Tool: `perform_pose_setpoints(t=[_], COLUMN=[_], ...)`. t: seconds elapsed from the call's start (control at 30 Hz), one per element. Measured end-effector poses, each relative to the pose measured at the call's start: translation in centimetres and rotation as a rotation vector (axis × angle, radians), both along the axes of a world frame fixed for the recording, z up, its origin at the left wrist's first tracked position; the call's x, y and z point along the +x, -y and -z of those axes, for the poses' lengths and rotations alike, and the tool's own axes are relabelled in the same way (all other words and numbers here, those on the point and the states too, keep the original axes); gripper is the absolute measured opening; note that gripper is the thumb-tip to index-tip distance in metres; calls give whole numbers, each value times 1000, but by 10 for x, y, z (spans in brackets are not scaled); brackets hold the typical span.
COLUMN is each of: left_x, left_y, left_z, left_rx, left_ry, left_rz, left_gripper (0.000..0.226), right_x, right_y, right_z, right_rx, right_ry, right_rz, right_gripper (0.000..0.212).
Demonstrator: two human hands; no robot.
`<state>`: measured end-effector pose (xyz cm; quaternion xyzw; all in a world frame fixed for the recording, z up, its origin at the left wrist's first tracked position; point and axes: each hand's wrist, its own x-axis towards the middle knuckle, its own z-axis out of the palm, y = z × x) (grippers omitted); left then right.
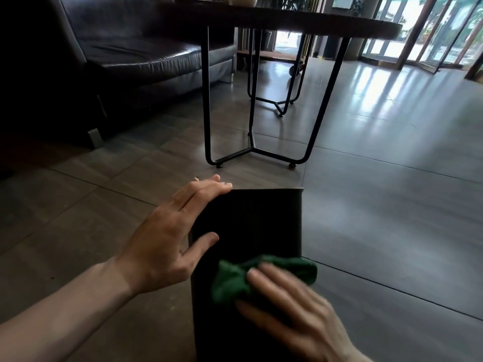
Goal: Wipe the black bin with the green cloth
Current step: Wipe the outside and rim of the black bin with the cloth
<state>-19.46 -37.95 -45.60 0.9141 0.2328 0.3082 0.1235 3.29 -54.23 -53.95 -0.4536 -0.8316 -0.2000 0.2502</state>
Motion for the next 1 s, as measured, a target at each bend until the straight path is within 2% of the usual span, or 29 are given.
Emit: perform_pose_setpoints(t=[0.1,0.17,0.23,0.33,0.43,0.53,0.63,0.77,0.87,1.0], left_x=[4,8,10,5,0,4,6,10,5,-11], left_y=[-1,0,-1,-4,-3,-1,-1,3,1,-3], left_z=[1,0,1,1,1,1,-2,-1,-2,0], left_rx=[-16,-17,-8,-7,-15,-18,-37,-12,-9,-36], left_ry=[7,2,1,13,3,-6,10,3,-6,17], left_rz=[-20,-9,-8,-31,-42,-29,-52,5,-12,-60], left_gripper=[70,70,70,70,70,70,70,69,70,69], right_x=[18,23,21,11,3,18,33,45,39,18], right_y=[-33,-53,-57,-25,21,33,0,-55,-55,-9], right_z=[-28,-46,-45,-11,30,31,9,-39,-36,12], right_rx=[40,54,56,36,-39,-77,-28,-2,-15,-183], right_ry=[-334,-477,-457,-341,-190,-139,-366,-795,-837,-941], right_rz=[234,378,364,247,168,126,211,341,308,277], right_gripper=[42,50,52,38,46,44,39,68,69,66])
